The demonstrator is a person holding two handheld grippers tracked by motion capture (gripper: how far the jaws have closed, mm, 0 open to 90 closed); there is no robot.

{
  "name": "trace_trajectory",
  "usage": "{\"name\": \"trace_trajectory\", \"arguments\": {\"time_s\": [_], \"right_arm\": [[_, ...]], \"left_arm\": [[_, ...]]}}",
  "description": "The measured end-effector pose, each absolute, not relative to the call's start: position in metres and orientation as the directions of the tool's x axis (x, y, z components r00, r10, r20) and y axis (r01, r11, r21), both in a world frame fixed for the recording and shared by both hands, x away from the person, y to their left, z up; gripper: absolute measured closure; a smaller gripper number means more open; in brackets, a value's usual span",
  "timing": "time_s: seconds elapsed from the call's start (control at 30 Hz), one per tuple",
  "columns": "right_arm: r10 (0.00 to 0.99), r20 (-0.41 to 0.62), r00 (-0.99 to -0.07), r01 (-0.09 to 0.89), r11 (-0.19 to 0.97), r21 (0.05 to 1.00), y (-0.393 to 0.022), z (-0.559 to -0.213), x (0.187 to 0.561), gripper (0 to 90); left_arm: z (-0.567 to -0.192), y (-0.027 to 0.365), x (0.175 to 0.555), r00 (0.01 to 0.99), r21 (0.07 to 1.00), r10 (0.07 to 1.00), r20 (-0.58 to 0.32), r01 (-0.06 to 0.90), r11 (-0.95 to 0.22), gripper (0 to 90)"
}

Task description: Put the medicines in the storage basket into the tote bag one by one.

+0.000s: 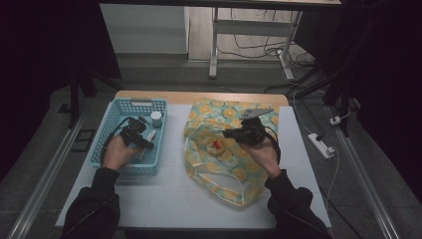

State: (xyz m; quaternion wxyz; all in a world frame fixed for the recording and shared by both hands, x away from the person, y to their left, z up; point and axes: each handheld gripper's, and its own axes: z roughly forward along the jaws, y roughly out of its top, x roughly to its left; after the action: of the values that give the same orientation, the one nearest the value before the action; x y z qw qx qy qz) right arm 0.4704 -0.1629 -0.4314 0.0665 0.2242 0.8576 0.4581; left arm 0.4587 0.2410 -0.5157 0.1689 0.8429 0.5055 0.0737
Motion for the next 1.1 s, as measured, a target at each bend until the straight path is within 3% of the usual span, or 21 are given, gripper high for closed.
{"name": "trace_trajectory", "arguments": {"time_s": [0.27,0.6,1.1], "right_arm": [[0.446,0.091,-0.890,0.324,0.479,0.816,-0.163,-0.432,0.470,90.0],[0.446,0.092,-0.891,0.324,0.478,0.816,-0.163,-0.432,0.471,90.0],[0.446,0.091,-0.890,0.323,0.478,0.817,-0.163,-0.432,0.471,90.0]], "left_arm": [[-0.514,0.243,0.459,0.460,0.353,0.884,-0.085,0.844,-0.405,70.7],[-0.512,0.243,0.459,0.435,0.341,0.896,-0.086,0.858,-0.384,71.9],[-0.495,0.250,0.455,0.411,0.454,0.901,-0.138,0.835,-0.312,72.0]]}}
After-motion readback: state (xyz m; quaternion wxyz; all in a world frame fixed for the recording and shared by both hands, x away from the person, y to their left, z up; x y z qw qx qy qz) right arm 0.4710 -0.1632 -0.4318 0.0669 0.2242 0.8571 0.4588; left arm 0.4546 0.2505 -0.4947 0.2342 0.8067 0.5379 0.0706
